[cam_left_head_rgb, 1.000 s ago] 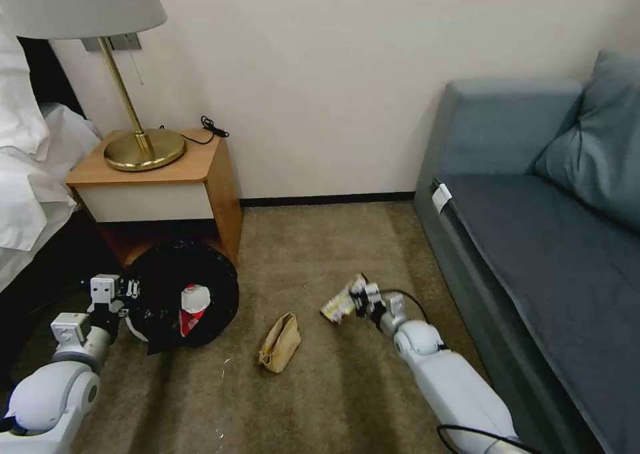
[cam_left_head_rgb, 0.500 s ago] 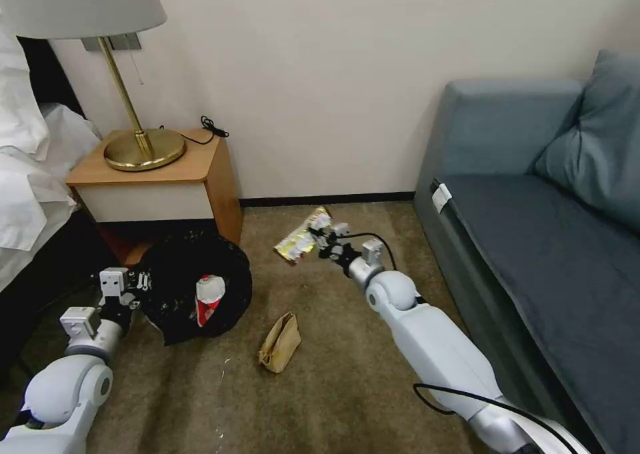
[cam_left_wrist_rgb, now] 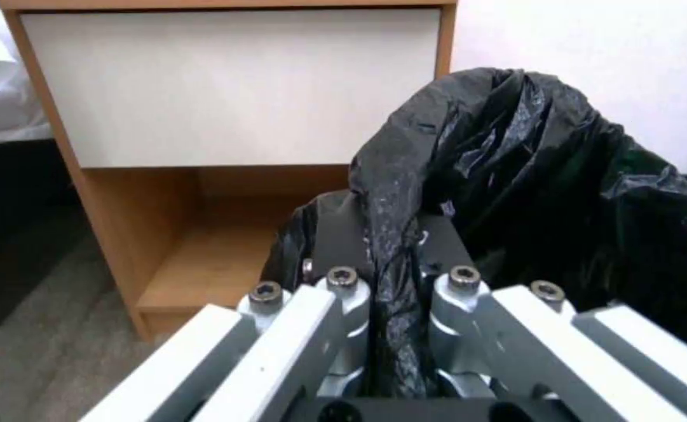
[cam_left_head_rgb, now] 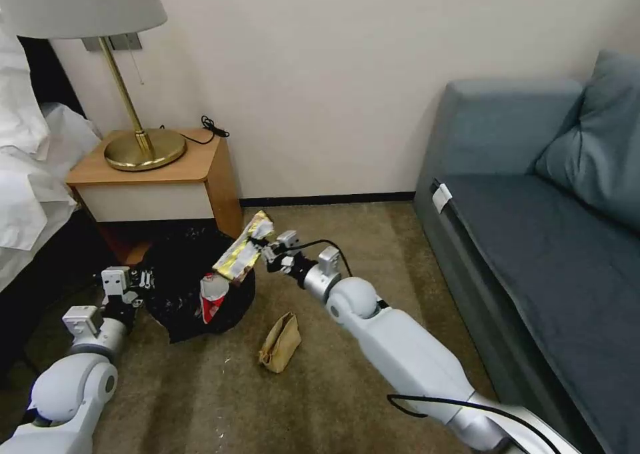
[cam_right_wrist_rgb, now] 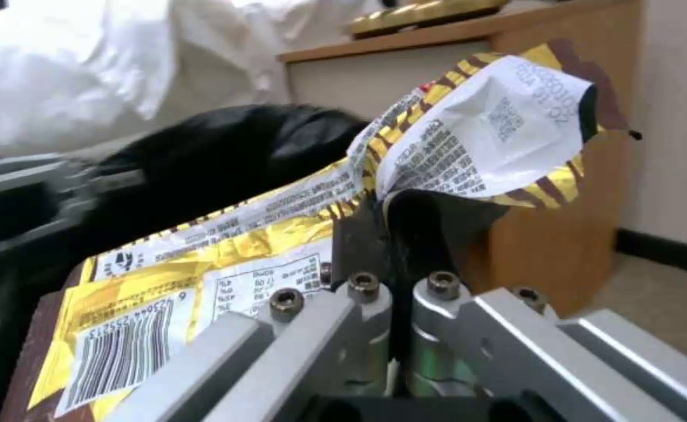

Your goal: Pick up the trash bin, then pick up the garbage on the floor and place it into the trash bin.

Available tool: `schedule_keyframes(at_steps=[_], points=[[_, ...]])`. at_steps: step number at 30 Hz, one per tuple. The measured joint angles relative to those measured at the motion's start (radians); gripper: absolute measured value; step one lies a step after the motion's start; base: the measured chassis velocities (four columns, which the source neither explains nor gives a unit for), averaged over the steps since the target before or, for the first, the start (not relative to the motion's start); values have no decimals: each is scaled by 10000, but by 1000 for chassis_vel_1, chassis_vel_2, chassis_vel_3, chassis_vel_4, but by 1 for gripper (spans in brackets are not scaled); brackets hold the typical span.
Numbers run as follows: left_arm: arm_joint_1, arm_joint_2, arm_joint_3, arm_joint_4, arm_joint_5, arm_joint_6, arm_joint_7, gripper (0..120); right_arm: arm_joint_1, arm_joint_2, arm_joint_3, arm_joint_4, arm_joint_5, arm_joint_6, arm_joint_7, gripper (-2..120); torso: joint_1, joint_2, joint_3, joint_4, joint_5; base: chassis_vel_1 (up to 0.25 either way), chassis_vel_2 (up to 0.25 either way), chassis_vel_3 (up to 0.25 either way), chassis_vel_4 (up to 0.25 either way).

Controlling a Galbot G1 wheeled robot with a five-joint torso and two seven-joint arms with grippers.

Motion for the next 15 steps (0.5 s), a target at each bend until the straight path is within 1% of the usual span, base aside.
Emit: schedule_keyframes(at_steps=[7, 11, 15], points=[[16, 22, -62, 69, -64, -22, 9, 4, 29, -72, -473, 127, 208, 35, 213, 0, 0, 0, 0, -2, 0, 0, 0, 0, 0], [24, -37, -54, 130, -78, -39, 26, 4, 119, 227, -671, -116, 233, 203, 336, 0, 0, 0, 0, 0, 0, 0, 0, 0, 0], [27, -51, -45, 136, -78, -42, 31, 4, 147, 291, -701, -190, 202, 242, 336, 0, 0, 0, 0, 0, 0, 0, 0, 0, 0]])
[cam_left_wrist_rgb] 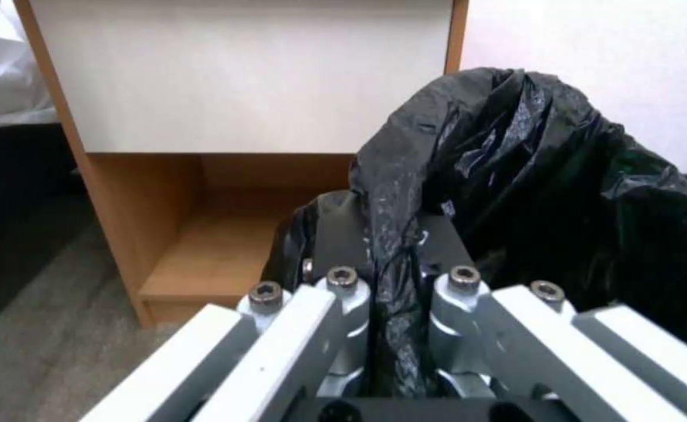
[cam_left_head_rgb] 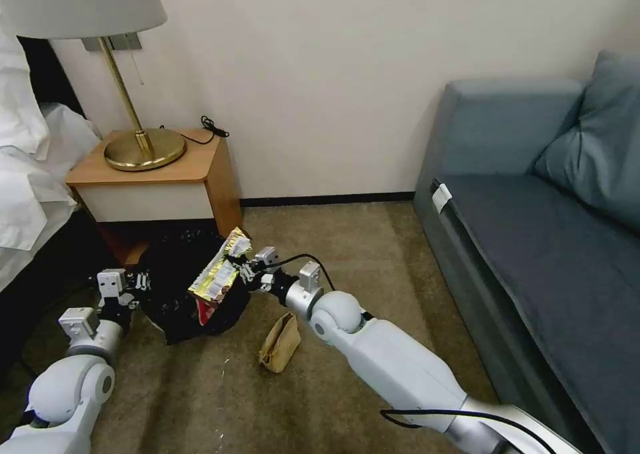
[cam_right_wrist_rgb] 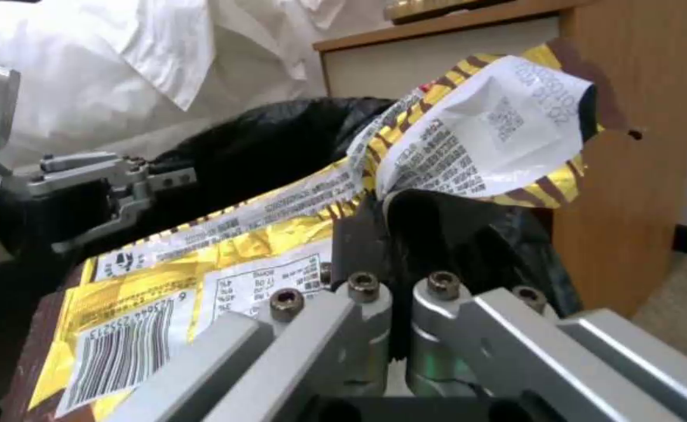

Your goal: Pick up the trash bin, then pick up the garbage on the floor and place it into the trash bin.

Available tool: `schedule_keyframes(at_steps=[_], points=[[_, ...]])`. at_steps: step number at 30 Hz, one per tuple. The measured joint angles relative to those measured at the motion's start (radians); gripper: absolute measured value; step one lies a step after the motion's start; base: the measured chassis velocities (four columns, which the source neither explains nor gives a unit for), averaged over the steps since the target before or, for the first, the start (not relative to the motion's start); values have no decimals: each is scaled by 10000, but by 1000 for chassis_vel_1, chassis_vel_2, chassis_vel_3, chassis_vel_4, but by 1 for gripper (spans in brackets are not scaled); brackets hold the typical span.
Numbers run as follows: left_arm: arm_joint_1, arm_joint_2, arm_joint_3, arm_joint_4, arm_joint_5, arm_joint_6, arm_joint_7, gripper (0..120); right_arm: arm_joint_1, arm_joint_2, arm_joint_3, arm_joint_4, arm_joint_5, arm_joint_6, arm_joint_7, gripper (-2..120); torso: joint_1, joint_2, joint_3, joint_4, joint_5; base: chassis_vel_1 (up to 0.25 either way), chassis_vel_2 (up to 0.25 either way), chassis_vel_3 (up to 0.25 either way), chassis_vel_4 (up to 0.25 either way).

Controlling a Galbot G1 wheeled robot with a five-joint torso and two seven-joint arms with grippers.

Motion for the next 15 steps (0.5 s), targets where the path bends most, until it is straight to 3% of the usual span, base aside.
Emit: schedule_keyframes(at_steps=[8, 10, 14, 15], points=[[-11, -49, 31, 37, -38, -17, 15, 4, 137, 373, -46, -609, -236, -11, -255, 8, 0, 0, 0, 0, 0, 0, 0, 0, 0], [-4, -64, -36, 80, -154, -31, 24, 4, 139, 448, -35, -907, -405, 64, -263, 23, 0, 0, 0, 0, 0, 0, 0, 0, 0], [17, -67, -36, 108, -157, -42, 43, 4, 130, 414, -35, -1001, -526, 148, -209, 33, 0, 1, 0, 0, 0, 0, 0, 0, 0], [10, -73, -31, 119, -157, -51, 46, 4, 121, 386, -33, -997, -539, 155, -193, 40, 0, 1, 0, 0, 1, 0, 0, 0, 0]])
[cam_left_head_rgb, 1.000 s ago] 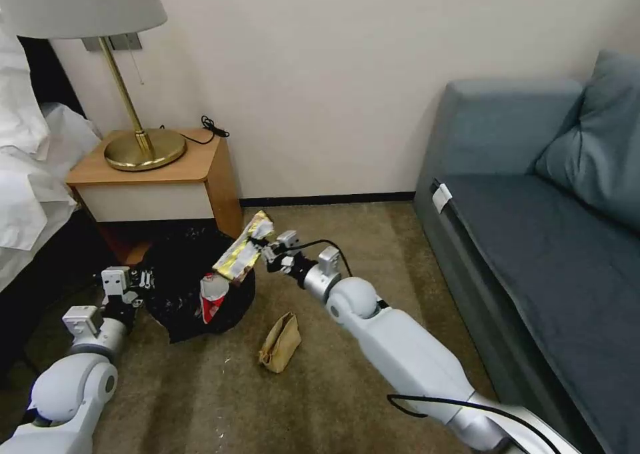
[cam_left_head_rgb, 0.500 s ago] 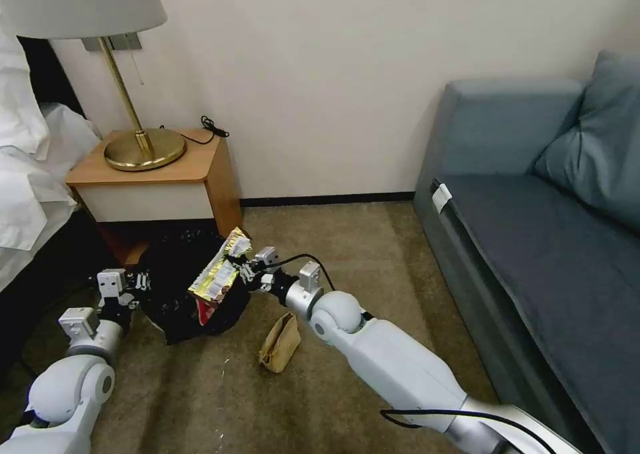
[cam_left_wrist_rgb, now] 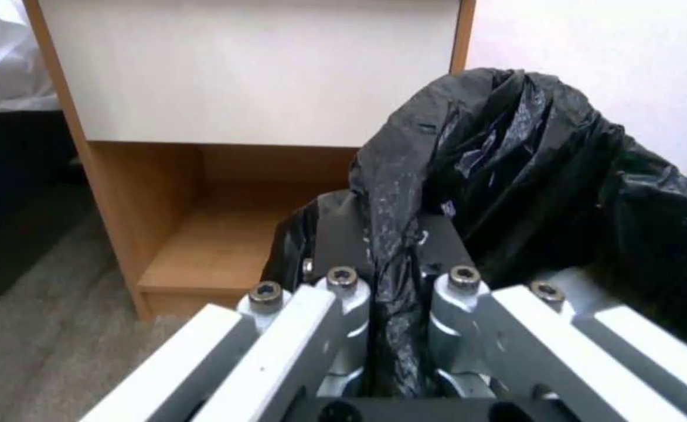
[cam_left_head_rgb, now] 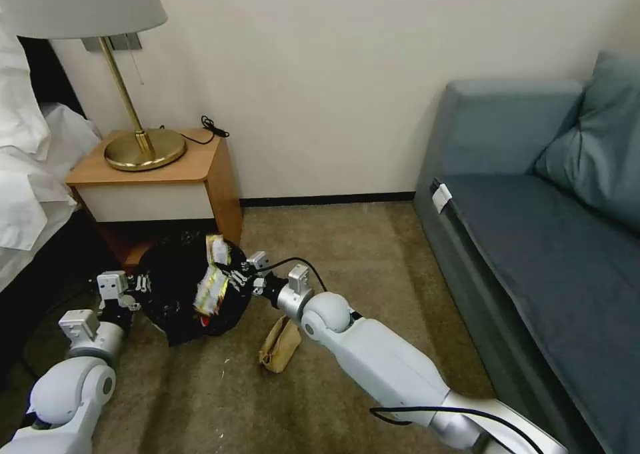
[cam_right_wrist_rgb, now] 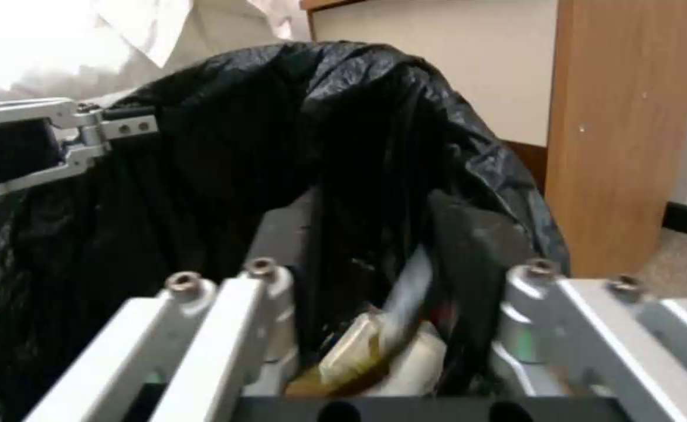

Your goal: Pick up the trash bin, then pick up the garbage on the floor and place it into the trash bin.

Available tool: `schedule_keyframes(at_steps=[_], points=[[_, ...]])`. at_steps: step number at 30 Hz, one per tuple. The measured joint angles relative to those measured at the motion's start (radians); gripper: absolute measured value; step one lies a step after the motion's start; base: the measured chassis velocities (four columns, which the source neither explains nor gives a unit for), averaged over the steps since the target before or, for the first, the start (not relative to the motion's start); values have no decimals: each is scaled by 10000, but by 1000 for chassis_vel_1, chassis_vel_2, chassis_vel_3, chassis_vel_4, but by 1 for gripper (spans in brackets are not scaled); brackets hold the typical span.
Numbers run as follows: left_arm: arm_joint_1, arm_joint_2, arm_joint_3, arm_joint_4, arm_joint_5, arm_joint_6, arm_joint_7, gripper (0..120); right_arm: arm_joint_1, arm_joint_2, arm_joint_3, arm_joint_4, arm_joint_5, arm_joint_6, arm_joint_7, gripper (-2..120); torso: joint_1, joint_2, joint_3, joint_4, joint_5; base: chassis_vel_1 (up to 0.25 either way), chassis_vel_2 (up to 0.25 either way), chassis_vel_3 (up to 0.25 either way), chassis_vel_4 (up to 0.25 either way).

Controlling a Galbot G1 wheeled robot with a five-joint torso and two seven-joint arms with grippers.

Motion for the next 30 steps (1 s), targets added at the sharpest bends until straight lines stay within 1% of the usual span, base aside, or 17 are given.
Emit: schedule_keyframes(at_steps=[1, 3, 6, 8, 9, 10, 11, 12, 15, 16, 18, 19, 21, 22, 23, 25, 30], points=[[0, 0, 0, 0, 0, 0, 0, 4, 0, 0, 0, 0, 0, 0, 0, 40, 0, 0, 0, 0, 0, 0, 0, 0, 0], [-37, -9, 43, 23, 5, -7, 6, 4, -11, -56, 20, 64, -9, 0, 10, 54, 0, 0, 0, -1, 0, 0, 0, 0, 0], [-73, -10, 58, 48, 13, -8, 6, 4, -11, -58, 81, 86, -19, 0, 46, 62, 0, 0, 0, 0, 0, 0, 0, 0, 0], [-85, -11, 63, 62, 17, -8, 7, 4, -12, -56, 122, 99, -24, 0, 76, 65, 0, 0, 0, 0, 0, 0, 0, 0, 0], [-129, -8, 69, 115, 30, -8, 8, 4, -44, -63, 345, 203, -26, -57, 325, 75, 0, 1, 0, 1, 1, 0, 0, 0, 0], [-129, -8, 69, 115, 30, -8, 8, 4, -44, -63, 345, 203, -26, -57, 325, 75, 0, 1, 0, 1, 1, 0, 0, 0, 0], [-160, 9, 62, 165, 41, -17, 8, 4, -82, -164, 515, 351, -2, -310, 662, 82, 0, 0, 0, 1, 1, 0, 0, 0, 0], [-160, 9, 62, 165, 41, -17, 8, 4, -82, -164, 515, 351, -2, -310, 662, 82, 0, 0, 0, 1, 1, 0, 0, 0, 0], [-95, 90, -31, 233, 135, -146, 15, 4, -319, -737, 745, 833, 168, -1495, 2163, 96, 0, 0, 0, -1, 1, 0, 0, 0, 0], [-95, 90, -31, 233, 135, -146, 15, 4, -319, -737, 745, 833, 168, -1495, 2163, 96, 0, 0, 0, -1, 1, 0, 0, 0, 0], [19, 169, -123, 233, 134, -209, 34, 4, -531, -1108, 859, 1003, 258, -2420, 3048, 99, 0, 0, 0, -2, 2, 0, 0, 0, 0], [19, 169, -123, 233, 134, -209, 34, 4, -531, -1108, 859, 1003, 258, -2420, 3048, 99, 0, 0, 0, -2, 2, 0, 0, 0, 0], [132, 245, -201, 234, 104, -249, 54, 4, -784, -1450, 933, 1062, 543, -3220, 3382, 100, 0, 0, 0, -2, 2, 0, 0, 0, 0], [176, 291, -221, 230, 99, -253, 54, 4, -855, -1595, 894, 1113, 803, -3503, 3383, 100, 0, 0, 0, -2, 2, 0, 0, 0, 0], [176, 291, -221, 230, 99, -253, 54, 4, -855, -1595, 894, 1113, 803, -3503, 3383, 100, 0, 0, 0, -2, 2, 0, 0, 0, 0], [231, 394, -267, 196, 87, -250, 58, 4, -952, -1794, 785, 1306, 1493, -4177, 3275, 100, 0, 0, 0, -1, 1, 0, 0, 0, 0], [306, 496, -332, 63, 78, -181, 33, 4, -971, -1856, 481, 1408, 2051, -4728, 3023, 100, -1, 0, 0, 0, 2, 0, 0, 0, 0]])
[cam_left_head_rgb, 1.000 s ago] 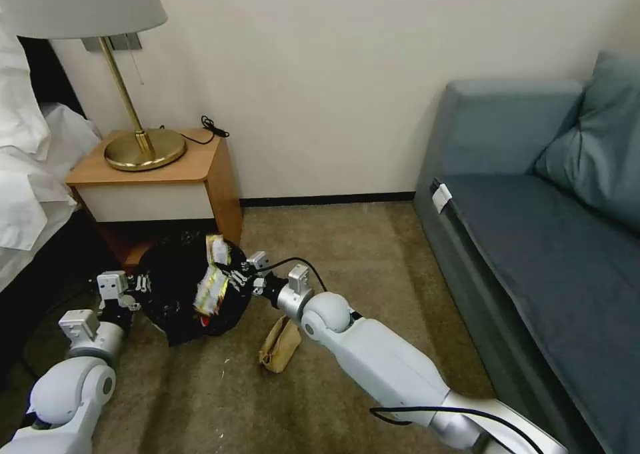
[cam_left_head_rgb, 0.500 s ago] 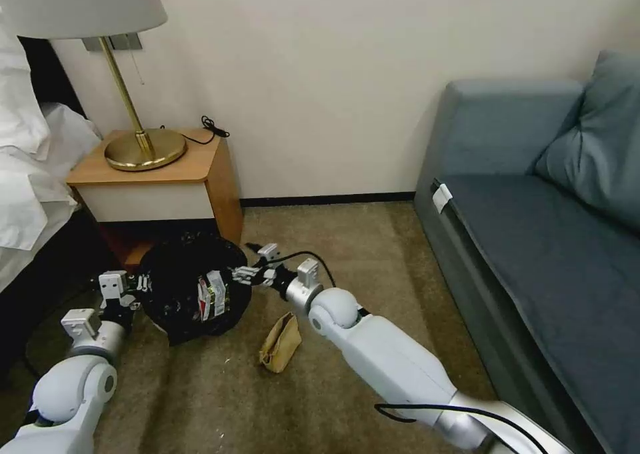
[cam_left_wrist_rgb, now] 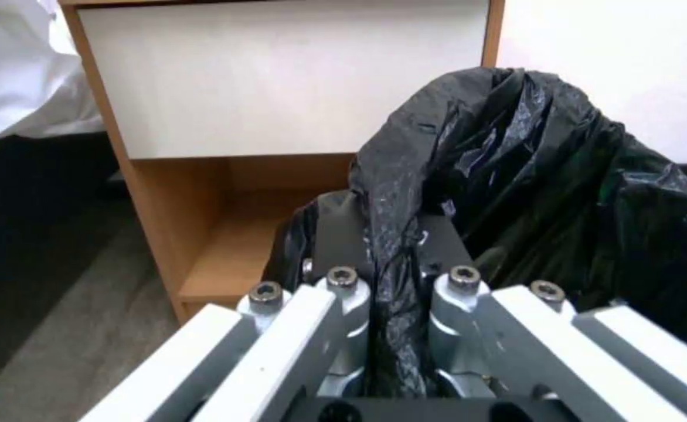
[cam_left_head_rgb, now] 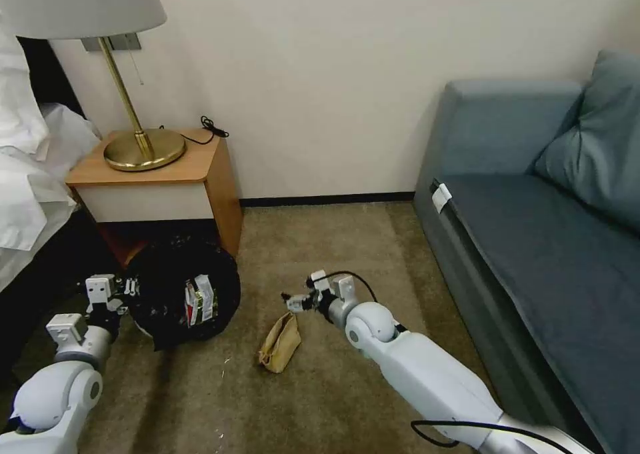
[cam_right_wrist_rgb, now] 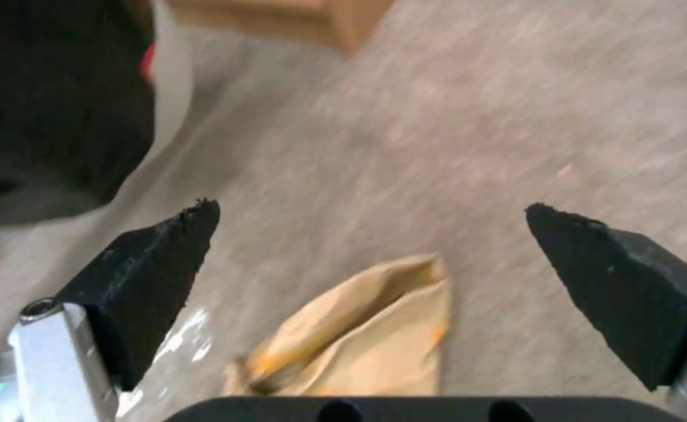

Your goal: Pick up the trash bin, then pick up the garbage on the floor and place it into the trash bin.

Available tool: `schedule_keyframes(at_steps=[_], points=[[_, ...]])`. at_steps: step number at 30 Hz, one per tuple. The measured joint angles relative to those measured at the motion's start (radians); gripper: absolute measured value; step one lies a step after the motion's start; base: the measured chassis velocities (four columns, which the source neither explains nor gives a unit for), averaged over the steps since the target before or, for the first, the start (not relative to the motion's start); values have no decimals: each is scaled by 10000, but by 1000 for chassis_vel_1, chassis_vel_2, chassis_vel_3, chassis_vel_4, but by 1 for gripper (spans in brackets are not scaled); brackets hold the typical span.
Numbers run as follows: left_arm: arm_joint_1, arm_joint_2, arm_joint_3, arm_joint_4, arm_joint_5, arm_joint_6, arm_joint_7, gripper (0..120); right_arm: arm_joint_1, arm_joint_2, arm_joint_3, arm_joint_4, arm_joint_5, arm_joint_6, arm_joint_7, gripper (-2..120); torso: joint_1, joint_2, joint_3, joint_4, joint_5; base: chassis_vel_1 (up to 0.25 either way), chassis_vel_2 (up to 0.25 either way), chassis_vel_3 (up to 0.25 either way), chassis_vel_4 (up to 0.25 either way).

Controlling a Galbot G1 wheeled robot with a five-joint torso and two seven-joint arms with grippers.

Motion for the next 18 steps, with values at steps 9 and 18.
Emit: schedule_keyframes(at_steps=[9, 18], points=[[116, -76, -3, -106, 106, 40, -17, 4, -7, -128, -468, -292, 258, -503, -488, 100, 0, 0, 0, -1, -2, 0, 0, 0, 0], [247, -251, 41, -127, 287, -30, 2, 4, -61, 181, -600, -1001, -40, -488, -1282, 100, 0, 0, 0, 1, -2, 0, 0, 0, 0]])
